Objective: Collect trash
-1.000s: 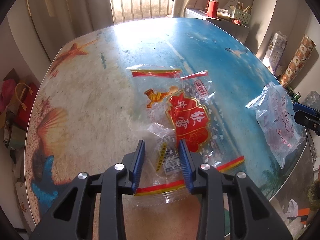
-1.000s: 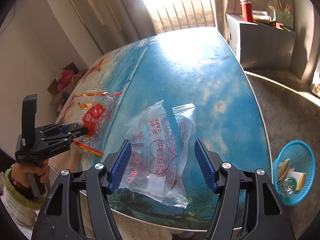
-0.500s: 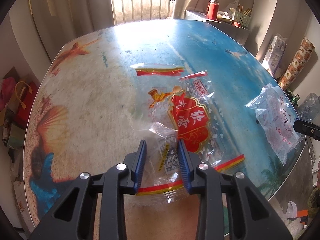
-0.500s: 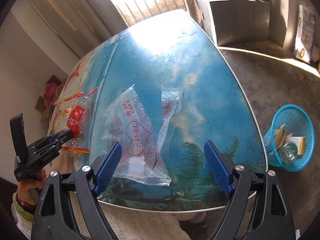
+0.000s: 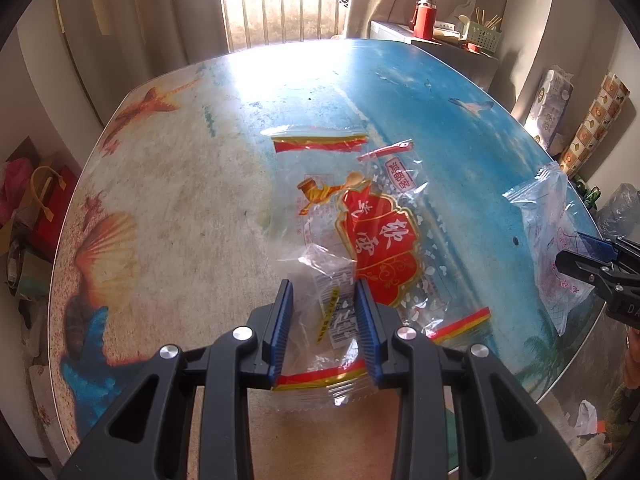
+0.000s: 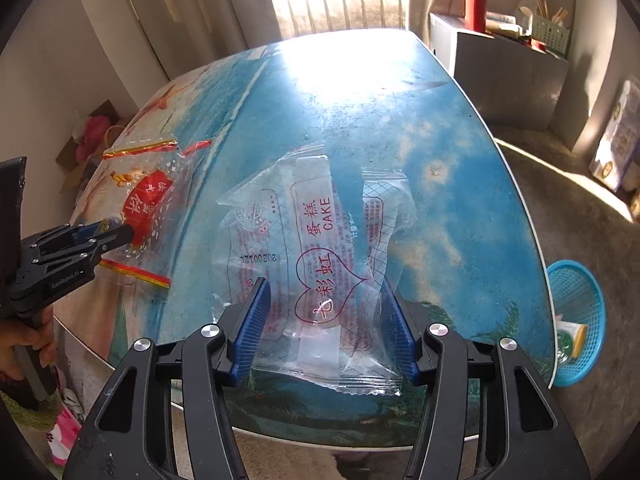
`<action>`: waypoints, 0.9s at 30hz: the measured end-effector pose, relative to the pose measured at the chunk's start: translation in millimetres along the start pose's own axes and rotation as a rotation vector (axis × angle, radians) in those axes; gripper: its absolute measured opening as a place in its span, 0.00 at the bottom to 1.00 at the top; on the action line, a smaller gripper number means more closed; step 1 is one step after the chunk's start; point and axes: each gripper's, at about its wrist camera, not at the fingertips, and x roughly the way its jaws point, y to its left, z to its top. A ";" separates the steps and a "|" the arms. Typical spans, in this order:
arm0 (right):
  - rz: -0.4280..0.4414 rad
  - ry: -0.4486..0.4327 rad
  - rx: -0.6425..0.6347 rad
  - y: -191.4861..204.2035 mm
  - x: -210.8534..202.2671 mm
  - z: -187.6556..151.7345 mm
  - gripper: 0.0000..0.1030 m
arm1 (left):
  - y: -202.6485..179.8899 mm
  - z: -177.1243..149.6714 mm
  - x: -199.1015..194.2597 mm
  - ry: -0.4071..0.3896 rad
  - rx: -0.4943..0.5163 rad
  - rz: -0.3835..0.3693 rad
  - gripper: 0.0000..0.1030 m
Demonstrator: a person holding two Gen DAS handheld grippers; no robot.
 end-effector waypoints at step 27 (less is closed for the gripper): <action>-0.051 -0.110 -0.072 8.1 -22.4 2.5 0.00 | 3.0 -3.9 -7.9 -0.036 -0.048 -0.018 0.23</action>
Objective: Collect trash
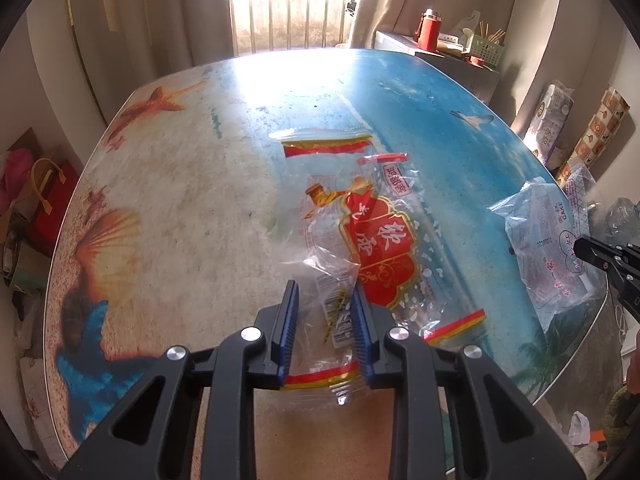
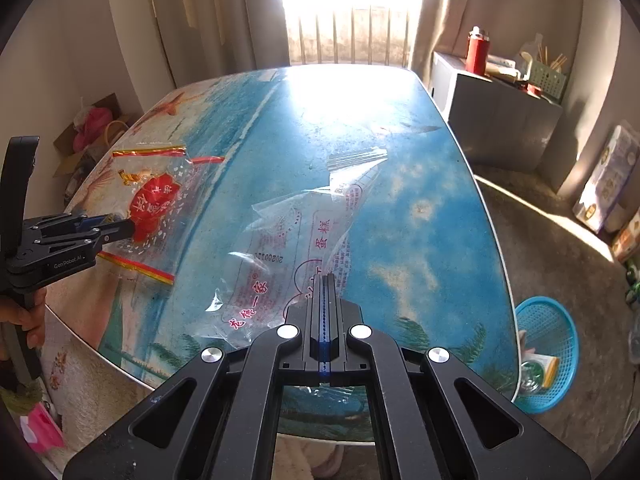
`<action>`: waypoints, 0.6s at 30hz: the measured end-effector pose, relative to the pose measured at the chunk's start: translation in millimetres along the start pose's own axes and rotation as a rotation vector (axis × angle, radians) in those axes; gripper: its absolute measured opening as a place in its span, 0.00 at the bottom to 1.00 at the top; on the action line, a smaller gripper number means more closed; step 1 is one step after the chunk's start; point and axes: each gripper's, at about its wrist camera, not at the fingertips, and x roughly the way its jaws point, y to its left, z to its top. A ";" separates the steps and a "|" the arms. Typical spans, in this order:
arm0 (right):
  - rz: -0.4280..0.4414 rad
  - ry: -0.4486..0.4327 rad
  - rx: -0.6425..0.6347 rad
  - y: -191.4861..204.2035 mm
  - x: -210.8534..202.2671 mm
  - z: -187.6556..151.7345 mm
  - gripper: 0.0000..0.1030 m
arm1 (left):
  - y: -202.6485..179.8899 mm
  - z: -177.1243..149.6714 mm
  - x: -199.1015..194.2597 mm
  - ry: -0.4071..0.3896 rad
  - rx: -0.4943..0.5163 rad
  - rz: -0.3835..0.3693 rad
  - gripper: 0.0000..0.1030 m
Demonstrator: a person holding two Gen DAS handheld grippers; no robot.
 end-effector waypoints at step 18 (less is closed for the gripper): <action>0.022 -0.088 0.046 -15.6 -28.6 9.2 0.00 | 4.1 6.9 -32.7 -0.076 -0.029 0.006 0.18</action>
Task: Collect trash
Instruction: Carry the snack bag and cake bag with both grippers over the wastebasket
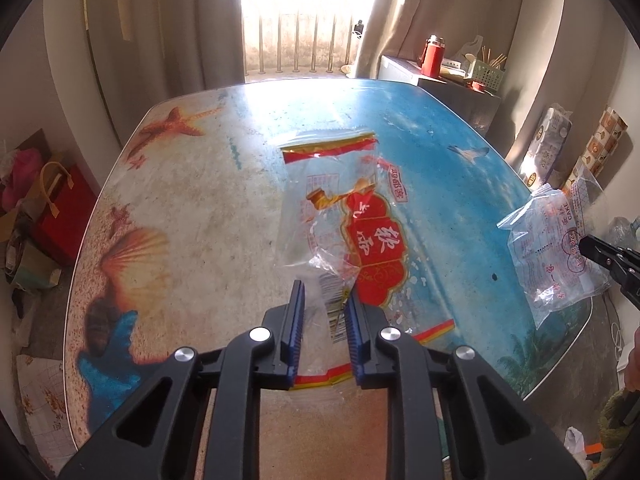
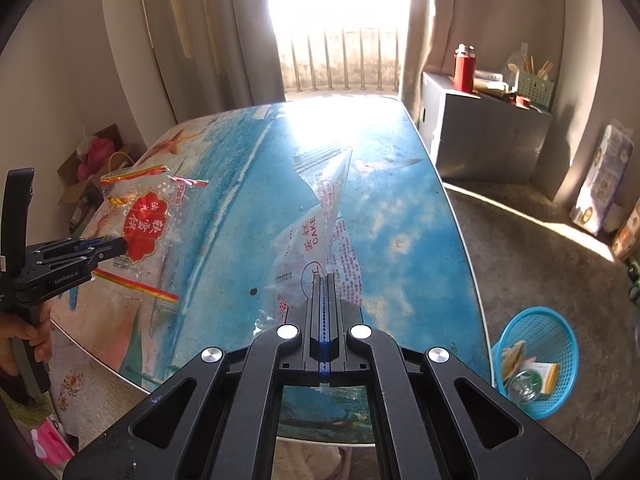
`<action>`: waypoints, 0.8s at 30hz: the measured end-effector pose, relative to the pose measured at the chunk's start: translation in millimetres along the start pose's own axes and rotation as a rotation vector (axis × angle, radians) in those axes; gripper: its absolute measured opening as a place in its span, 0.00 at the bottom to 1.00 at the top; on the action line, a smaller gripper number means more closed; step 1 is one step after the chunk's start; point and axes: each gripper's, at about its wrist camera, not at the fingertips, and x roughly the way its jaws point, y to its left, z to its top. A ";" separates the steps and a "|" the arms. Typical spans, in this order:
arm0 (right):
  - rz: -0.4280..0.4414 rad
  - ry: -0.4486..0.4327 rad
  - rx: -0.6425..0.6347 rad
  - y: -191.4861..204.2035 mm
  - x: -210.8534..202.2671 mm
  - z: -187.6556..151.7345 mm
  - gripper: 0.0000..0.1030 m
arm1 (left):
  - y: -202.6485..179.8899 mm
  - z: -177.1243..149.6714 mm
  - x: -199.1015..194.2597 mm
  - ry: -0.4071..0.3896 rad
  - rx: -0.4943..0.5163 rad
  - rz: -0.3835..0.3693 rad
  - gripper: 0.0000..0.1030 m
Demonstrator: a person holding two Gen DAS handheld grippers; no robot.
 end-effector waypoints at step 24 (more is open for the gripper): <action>0.013 -0.085 0.029 -12.3 -35.0 2.1 0.00 | -15.6 11.0 -39.5 -0.089 0.032 -0.009 0.18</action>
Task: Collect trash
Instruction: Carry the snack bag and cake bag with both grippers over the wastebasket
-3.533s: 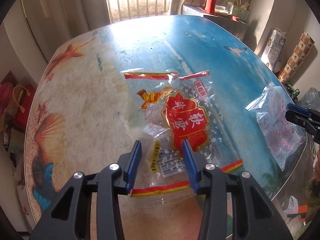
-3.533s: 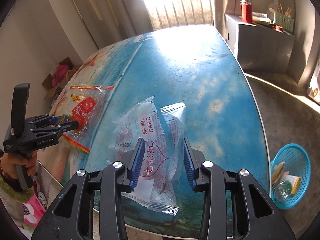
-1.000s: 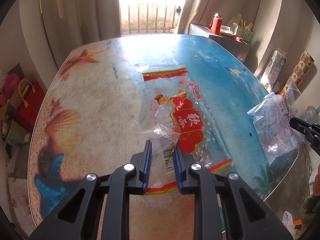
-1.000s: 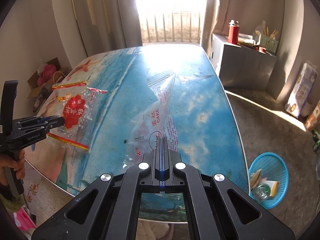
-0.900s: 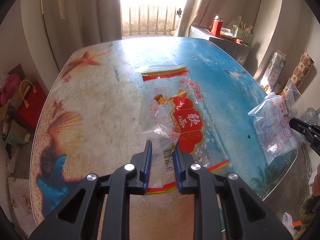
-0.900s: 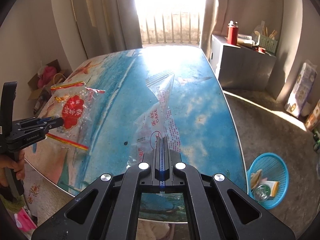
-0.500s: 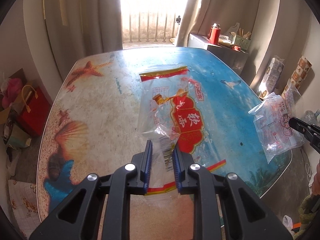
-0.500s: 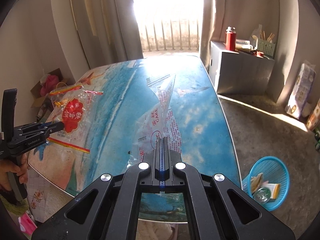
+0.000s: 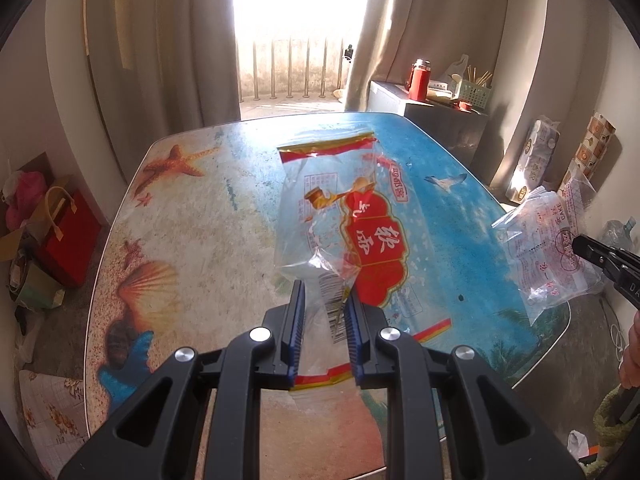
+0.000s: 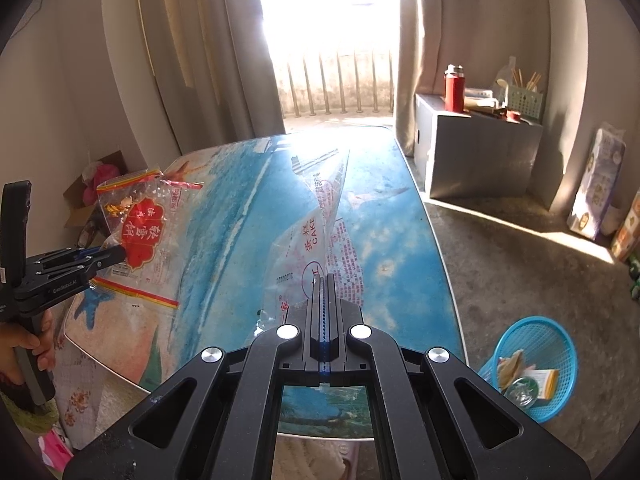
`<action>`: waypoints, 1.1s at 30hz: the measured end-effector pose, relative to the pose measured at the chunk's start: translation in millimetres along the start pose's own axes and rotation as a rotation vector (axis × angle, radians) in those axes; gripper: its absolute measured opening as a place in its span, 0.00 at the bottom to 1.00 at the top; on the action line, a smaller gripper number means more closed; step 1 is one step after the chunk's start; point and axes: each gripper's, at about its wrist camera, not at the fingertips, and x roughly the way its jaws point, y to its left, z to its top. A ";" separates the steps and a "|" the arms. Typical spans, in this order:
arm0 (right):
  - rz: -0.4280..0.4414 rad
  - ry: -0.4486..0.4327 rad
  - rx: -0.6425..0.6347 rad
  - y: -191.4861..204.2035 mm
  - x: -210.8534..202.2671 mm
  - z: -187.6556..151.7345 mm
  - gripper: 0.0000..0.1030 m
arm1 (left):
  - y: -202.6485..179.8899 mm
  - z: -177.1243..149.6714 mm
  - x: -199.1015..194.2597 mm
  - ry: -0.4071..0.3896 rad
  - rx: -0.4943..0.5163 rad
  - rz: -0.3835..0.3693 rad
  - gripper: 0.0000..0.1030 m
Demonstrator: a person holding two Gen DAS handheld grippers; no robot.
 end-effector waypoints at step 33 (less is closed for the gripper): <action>-0.264 -0.151 0.260 -167.1 -118.4 -61.5 0.00 | -188.8 39.1 -13.4 -0.068 0.321 -0.205 0.18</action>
